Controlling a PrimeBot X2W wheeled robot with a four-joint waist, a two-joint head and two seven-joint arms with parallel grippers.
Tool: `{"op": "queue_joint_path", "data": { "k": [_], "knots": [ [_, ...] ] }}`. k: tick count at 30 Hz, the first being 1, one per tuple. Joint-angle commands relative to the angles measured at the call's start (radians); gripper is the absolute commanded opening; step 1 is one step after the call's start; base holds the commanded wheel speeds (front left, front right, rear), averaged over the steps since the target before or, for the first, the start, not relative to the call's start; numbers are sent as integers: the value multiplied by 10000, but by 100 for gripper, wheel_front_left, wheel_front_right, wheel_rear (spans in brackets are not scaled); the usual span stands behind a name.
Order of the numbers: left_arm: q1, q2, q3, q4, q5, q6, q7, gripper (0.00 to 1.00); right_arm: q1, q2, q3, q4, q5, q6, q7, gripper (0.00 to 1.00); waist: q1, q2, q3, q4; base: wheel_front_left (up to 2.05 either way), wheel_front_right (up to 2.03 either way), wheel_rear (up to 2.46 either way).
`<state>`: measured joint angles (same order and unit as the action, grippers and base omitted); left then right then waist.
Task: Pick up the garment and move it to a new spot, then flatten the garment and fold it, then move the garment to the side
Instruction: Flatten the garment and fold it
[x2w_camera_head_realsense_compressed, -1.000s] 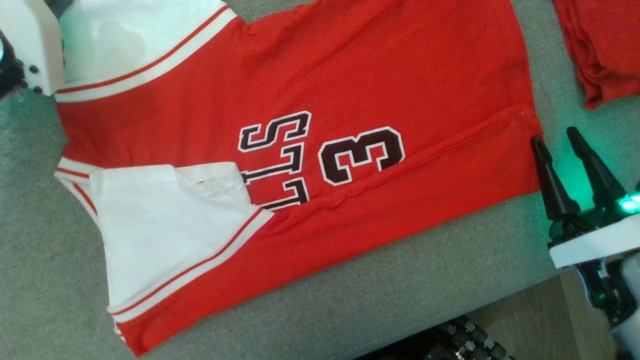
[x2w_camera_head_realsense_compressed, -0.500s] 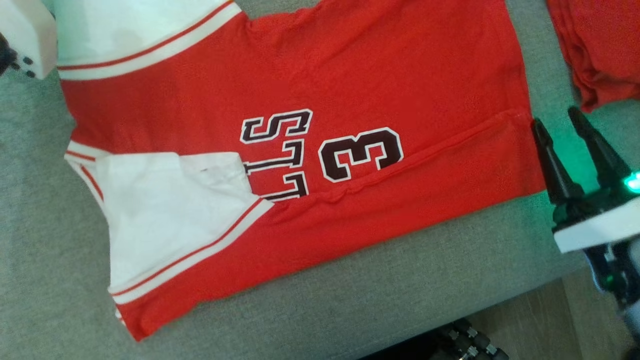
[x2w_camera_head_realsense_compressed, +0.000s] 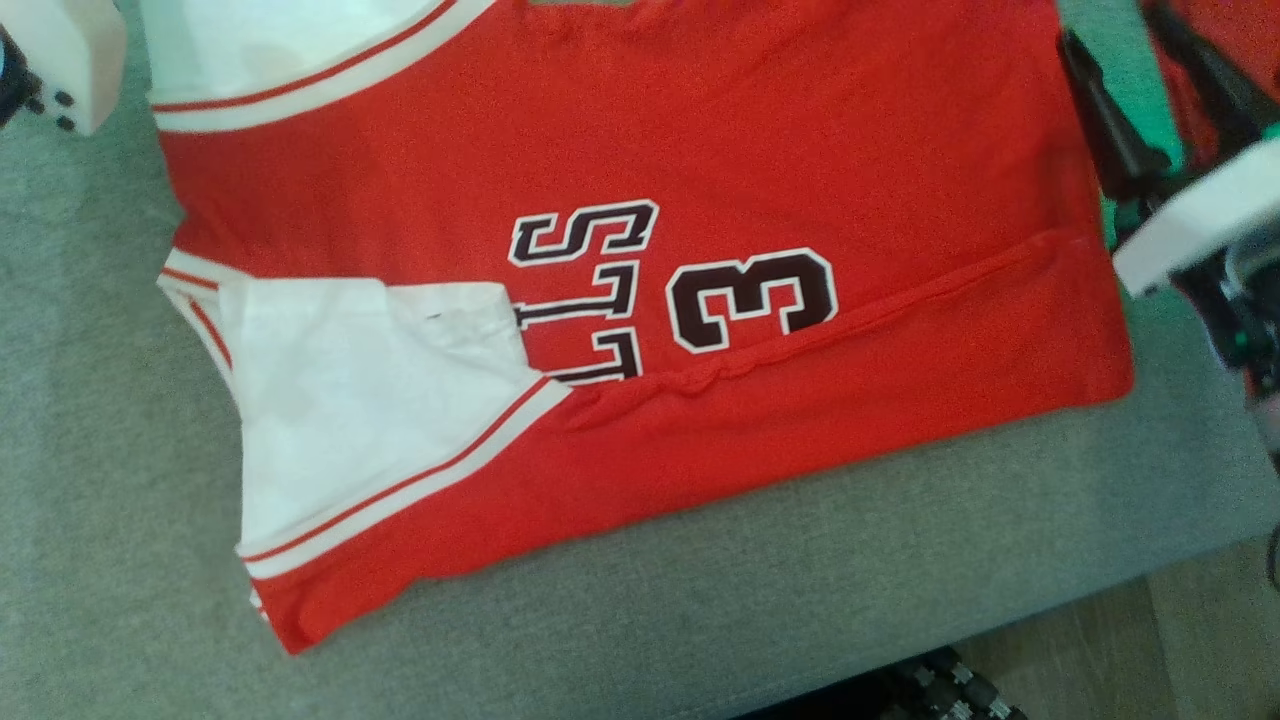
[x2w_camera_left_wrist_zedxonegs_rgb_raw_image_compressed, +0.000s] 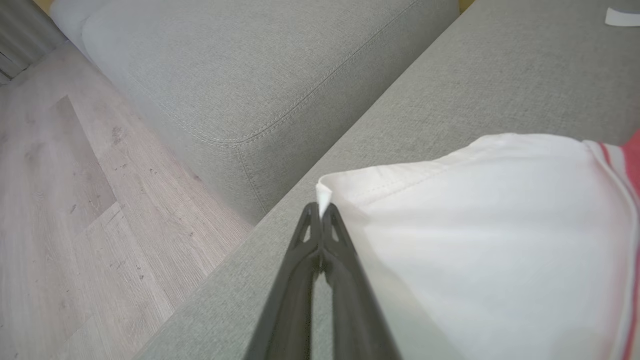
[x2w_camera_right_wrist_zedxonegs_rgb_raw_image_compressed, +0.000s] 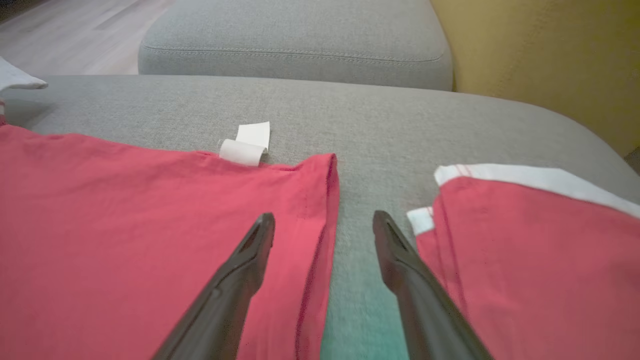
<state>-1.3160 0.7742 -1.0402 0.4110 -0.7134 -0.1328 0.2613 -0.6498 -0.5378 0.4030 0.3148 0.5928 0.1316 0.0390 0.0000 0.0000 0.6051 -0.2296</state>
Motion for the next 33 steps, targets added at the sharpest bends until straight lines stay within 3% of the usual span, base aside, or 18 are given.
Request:
{"op": "queue_joint_path", "data": {
  "k": [1,12,14,15,16,18,21,24,33],
  "knots": [
    [-668,381,388,-95,-27,22,-134,0,-184,-127,108,-18,0,-9,71,100,0,0,85,138,0,0,0],
    [-1293,351,-451,96,-436,22,-540,0,-2266,101,1329,1799,930,-9,638,100,0,0,295,626,0,0,0],
    [-1366,321,-551,130,-499,21,-614,0,-2469,63,1505,1952,1100,-9,612,75,0,0,315,685,0,0,0],
    [-1366,321,-551,130,-499,21,-614,0,-2469,63,1505,1952,1100,-9,612,75,0,0,315,685,0,0,0],
    [-1401,304,-598,148,-534,21,-654,0,-2558,40,1590,2016,1180,-9,593,58,0,0,326,711,0,0,0],
    [-1461,275,-699,187,-611,21,-715,0,-2722,-1,1766,2112,1323,-9,538,35,0,0,342,754,0,0,0],
    [-1530,253,-855,249,-710,21,-802,0,-2935,-71,2010,2212,1454,-9,358,27,0,0,353,790,0,0,0],
    [-1603,244,-980,316,-786,21,-912,0,-3133,-133,2216,2295,1581,-9,156,0,0,0,356,810,0,0,0],
    [-2162,76,-897,710,-212,111,-2477,0,-3815,-301,1993,2682,1895,-9,-1277,0,0,0,268,887,0,0,0]
  ]
}}
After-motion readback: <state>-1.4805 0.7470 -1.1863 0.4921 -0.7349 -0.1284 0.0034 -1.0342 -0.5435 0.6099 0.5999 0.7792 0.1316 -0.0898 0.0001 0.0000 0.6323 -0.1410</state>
